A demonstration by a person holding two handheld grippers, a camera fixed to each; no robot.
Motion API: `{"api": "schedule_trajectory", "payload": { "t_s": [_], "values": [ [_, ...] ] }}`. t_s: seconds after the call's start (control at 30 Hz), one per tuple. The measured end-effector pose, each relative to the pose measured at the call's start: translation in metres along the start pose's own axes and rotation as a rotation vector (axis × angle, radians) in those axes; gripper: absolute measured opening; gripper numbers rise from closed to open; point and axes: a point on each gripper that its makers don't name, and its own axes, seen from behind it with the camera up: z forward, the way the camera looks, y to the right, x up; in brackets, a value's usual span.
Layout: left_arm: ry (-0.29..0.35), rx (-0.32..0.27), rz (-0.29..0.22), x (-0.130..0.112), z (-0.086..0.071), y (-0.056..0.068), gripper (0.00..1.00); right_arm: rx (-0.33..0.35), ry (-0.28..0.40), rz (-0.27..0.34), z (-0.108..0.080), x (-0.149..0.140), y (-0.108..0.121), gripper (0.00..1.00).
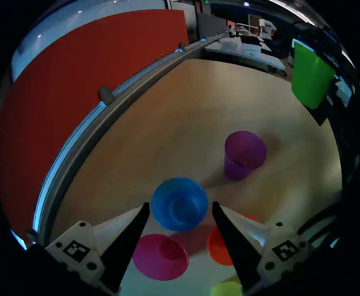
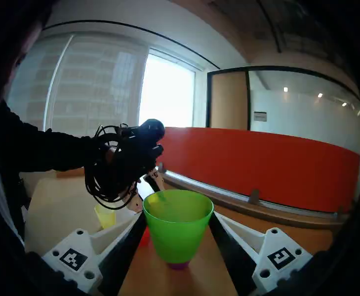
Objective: Pour water
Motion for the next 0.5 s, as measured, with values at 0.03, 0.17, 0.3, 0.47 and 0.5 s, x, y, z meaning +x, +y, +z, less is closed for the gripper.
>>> {"api": "schedule_trajectory", "payload": {
  "t_s": [0.03, 0.17, 0.3, 0.47, 0.5],
  "values": [
    [-0.002, 0.0, -0.001, 0.0, 0.001, 0.0, 0.94, 0.0, 0.0, 0.001, 0.0, 0.0, 0.0, 0.91],
    [-0.005, -0.004, -0.003, -0.001, 0.004, 0.0, 0.94, -0.001, 0.001, 0.001, -0.001, -0.001, 0.001, 0.91],
    [-0.01, -0.005, -0.008, -0.002, 0.007, -0.001, 0.94, -0.002, 0.001, 0.001, 0.0, -0.002, 0.001, 0.91],
    [-0.025, -0.005, -0.004, -0.006, 0.011, -0.001, 0.94, -0.001, 0.0, 0.001, -0.001, -0.003, 0.001, 0.91],
    [-0.027, -0.004, -0.003, -0.006, 0.012, -0.001, 0.94, -0.001, 0.0, 0.001, -0.001, -0.003, 0.001, 0.91]
  ]
}}
